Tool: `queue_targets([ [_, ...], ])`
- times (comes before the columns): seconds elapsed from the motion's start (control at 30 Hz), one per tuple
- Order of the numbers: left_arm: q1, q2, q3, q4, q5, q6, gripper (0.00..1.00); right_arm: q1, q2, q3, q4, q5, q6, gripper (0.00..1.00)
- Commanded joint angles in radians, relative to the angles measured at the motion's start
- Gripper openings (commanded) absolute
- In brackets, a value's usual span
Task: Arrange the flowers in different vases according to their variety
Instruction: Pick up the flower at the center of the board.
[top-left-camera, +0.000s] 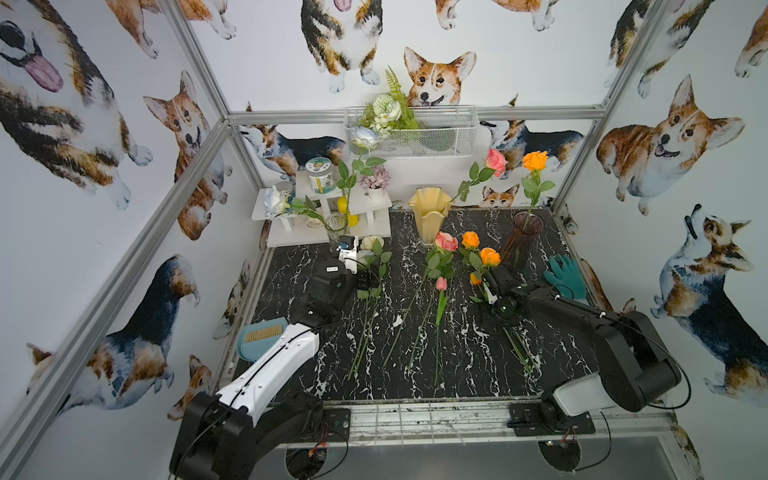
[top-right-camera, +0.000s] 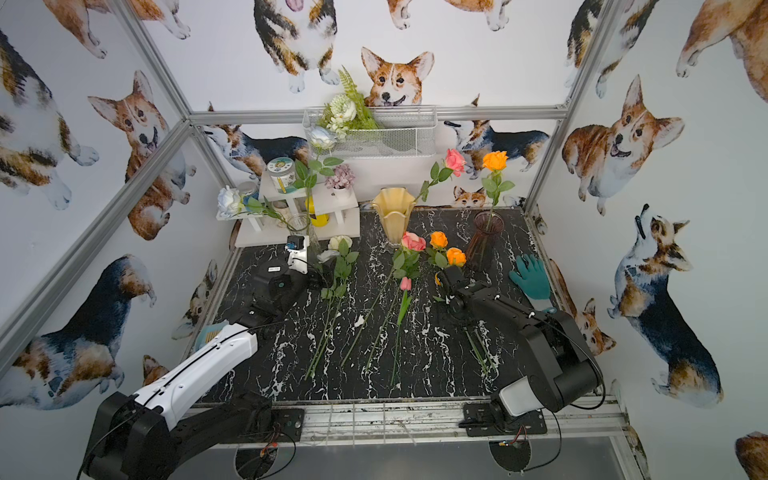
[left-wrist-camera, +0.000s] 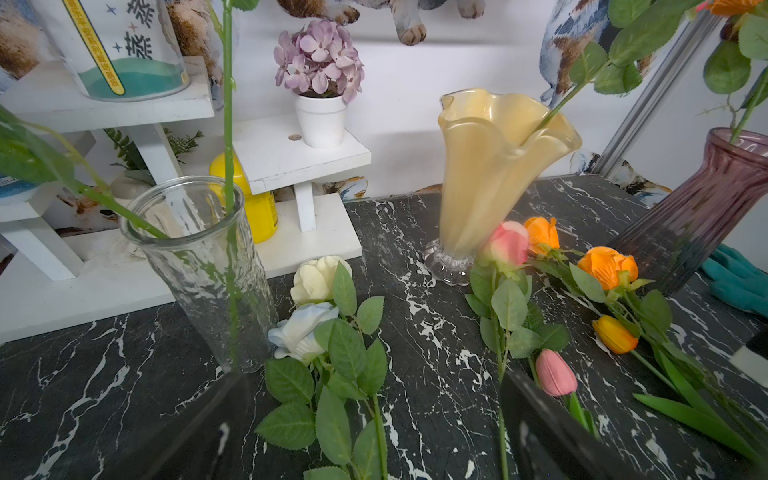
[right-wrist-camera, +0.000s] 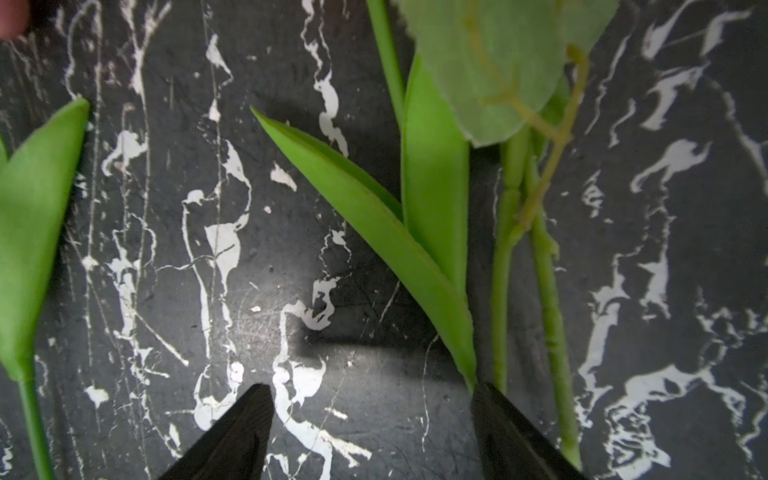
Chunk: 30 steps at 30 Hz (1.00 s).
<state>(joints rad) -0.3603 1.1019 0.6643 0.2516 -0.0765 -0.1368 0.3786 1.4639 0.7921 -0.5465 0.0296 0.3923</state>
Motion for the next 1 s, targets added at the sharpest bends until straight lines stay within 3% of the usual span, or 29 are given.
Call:
queue_targets([
  [0.0, 0.000, 0.000, -0.002, 0.030, -0.010, 0.001, 1.00, 0.000, 0.013, 0.001, -0.001, 0.026, -0.007, 0.81],
  [0.3, 0.000, -0.003, -0.005, 0.030, -0.012, 0.002, 1.00, -0.002, 0.043, 0.000, -0.011, 0.107, 0.014, 0.82],
  [0.57, 0.000, -0.007, -0.009, 0.028, -0.014, 0.002, 1.00, 0.000, 0.087, -0.022, 0.022, 0.078, 0.004, 0.82],
  [0.97, -0.001, -0.001, -0.006, 0.028, -0.008, -0.006, 1.00, 0.082, 0.078, -0.006, 0.016, -0.054, 0.014, 0.69],
])
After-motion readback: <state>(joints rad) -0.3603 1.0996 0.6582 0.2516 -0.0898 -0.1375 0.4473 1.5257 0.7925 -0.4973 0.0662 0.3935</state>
